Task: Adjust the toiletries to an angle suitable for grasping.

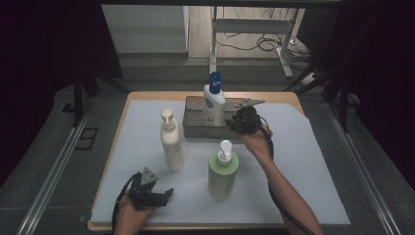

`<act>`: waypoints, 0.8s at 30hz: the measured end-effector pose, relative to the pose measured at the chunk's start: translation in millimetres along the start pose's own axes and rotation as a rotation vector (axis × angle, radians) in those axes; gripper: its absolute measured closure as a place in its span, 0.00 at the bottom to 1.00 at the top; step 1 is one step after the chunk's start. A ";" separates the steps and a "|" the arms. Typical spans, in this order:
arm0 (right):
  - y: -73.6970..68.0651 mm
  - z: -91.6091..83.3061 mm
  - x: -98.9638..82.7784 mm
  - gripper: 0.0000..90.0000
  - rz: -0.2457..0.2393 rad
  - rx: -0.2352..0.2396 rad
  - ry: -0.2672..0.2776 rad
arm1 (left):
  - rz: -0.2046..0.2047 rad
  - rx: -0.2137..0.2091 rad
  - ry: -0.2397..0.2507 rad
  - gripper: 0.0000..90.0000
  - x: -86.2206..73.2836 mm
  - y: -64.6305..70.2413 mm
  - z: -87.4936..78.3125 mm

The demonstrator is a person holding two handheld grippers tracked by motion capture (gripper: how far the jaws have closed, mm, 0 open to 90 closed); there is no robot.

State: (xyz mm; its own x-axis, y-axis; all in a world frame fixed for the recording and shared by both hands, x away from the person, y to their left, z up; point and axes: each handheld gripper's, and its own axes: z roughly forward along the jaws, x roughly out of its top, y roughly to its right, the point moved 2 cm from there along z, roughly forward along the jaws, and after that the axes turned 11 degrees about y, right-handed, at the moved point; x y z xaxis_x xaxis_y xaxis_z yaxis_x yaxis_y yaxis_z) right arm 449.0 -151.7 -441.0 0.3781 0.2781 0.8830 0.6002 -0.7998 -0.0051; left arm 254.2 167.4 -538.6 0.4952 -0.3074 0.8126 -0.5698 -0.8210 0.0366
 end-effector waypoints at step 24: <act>9.2 42.0 9.2 1.00 0.074 -0.041 0.018 | -0.002 -0.001 0.002 0.13 0.0 0.1 0.1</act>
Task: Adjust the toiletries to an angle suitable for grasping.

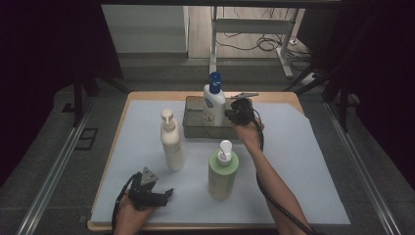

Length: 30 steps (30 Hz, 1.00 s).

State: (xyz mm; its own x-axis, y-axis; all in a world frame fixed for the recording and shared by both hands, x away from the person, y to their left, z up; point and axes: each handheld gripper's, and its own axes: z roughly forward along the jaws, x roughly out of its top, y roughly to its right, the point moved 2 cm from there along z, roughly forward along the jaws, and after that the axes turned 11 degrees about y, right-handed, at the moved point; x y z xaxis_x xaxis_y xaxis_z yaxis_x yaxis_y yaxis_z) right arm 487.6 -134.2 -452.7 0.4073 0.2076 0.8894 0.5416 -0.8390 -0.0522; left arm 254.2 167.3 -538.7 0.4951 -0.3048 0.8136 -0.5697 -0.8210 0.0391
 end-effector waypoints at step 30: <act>-8.4 18.8 -14.4 0.99 0.020 0.011 -0.060 | 0.004 0.000 -0.005 0.13 0.1 -0.3 -0.3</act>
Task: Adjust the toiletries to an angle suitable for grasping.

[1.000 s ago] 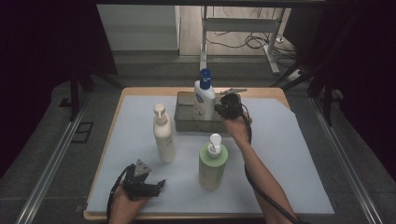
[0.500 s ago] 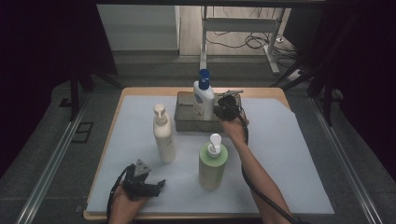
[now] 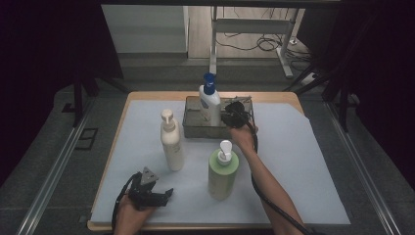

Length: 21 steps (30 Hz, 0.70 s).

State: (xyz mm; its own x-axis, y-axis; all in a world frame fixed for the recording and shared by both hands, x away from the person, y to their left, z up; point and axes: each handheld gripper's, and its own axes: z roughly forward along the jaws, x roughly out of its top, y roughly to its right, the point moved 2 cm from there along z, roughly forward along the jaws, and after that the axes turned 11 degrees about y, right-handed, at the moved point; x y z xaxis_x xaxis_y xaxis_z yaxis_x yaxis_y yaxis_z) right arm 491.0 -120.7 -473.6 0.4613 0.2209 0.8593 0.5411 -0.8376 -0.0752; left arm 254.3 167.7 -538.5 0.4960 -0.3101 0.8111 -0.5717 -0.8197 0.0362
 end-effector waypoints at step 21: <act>-9.7 7.8 -2.1 0.99 -0.019 0.018 -0.019 | -0.002 0.000 0.001 0.13 0.0 0.2 0.1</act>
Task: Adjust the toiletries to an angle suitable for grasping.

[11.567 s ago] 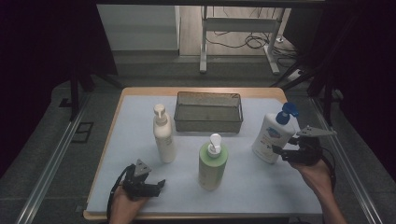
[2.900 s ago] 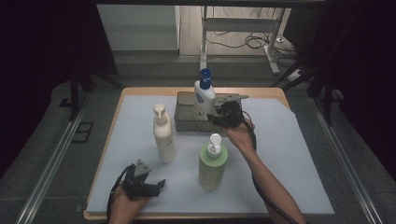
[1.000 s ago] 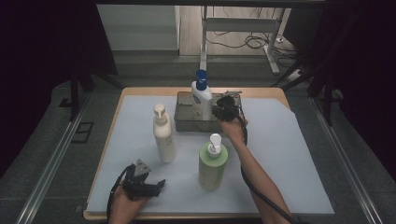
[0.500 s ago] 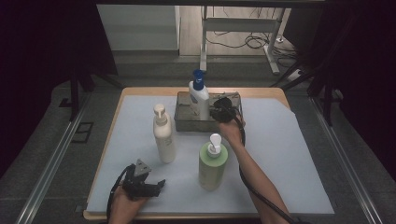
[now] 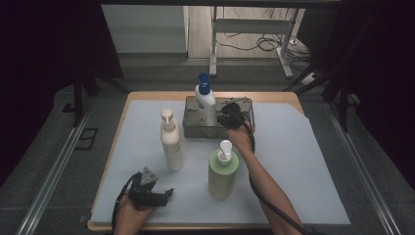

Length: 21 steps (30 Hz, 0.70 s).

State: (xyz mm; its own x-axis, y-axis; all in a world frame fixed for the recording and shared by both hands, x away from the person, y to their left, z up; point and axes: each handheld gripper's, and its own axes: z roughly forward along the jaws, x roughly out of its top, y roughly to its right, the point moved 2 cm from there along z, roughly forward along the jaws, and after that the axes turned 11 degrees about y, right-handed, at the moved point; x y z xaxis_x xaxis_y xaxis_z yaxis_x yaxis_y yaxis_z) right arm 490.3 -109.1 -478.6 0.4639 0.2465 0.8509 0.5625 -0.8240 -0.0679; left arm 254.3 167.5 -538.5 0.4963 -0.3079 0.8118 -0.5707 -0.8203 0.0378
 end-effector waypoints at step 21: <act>-6.4 5.5 1.1 0.99 -0.013 0.007 -0.008 | 0.003 0.000 -0.003 0.13 0.0 -0.3 -0.2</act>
State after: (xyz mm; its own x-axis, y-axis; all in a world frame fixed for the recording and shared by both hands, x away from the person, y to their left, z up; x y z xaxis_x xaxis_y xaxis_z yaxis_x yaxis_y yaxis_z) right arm 490.9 -100.8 -480.1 0.4623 0.2611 0.8474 0.5728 -0.8175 -0.0607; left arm 254.3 167.8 -538.4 0.4964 -0.3118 0.8102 -0.5726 -0.8191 0.0355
